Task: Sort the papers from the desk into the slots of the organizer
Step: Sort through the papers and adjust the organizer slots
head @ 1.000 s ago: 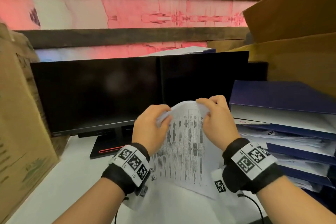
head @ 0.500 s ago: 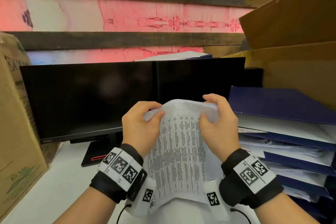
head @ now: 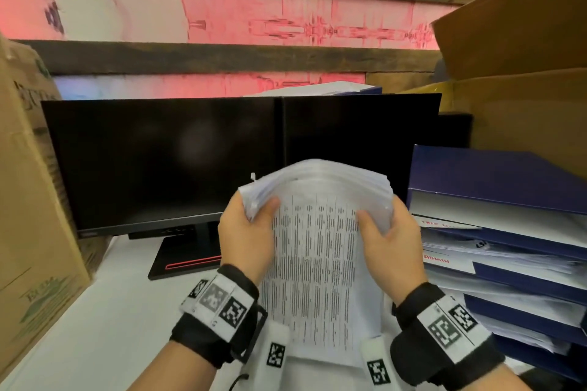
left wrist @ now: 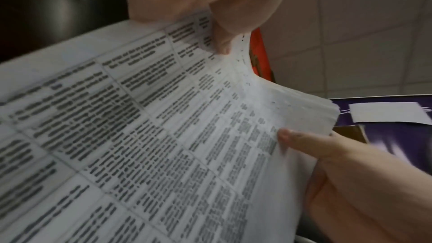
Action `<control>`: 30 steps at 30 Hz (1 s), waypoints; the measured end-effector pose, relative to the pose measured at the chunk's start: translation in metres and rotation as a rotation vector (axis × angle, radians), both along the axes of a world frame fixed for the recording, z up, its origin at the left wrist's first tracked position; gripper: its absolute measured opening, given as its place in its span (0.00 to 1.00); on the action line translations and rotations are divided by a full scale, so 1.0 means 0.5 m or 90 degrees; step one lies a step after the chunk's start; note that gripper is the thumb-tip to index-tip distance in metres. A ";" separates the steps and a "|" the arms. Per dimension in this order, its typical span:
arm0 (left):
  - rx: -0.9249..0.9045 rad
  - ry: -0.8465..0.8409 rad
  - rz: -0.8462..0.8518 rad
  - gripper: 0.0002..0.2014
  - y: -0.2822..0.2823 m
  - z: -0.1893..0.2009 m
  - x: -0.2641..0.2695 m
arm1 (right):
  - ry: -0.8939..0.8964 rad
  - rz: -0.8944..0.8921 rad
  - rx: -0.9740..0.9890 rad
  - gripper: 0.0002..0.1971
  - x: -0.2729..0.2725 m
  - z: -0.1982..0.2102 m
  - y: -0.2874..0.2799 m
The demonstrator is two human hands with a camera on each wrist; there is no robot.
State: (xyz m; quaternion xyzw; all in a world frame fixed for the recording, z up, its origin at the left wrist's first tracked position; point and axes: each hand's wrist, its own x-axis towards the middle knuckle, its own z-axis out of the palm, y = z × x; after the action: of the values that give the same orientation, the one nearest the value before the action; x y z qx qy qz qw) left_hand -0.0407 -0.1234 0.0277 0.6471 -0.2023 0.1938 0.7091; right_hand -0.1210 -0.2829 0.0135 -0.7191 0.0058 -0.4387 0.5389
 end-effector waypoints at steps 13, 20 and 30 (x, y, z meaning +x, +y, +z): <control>0.085 0.061 -0.025 0.12 0.013 -0.052 -0.004 | 0.065 0.017 0.044 0.21 0.007 -0.048 0.016; 0.048 0.121 -0.030 0.13 0.017 -0.063 0.015 | 0.049 0.006 0.101 0.24 0.020 -0.071 -0.004; 0.140 0.155 -0.090 0.14 0.033 -0.112 0.018 | 0.142 0.032 0.112 0.23 0.021 -0.119 -0.020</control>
State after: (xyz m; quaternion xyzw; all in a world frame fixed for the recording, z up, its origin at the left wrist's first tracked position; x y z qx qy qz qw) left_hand -0.0317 -0.1069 -0.0284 0.7238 -0.1800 0.0407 0.6648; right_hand -0.1103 -0.2929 -0.0460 -0.7132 0.0865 -0.3401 0.6068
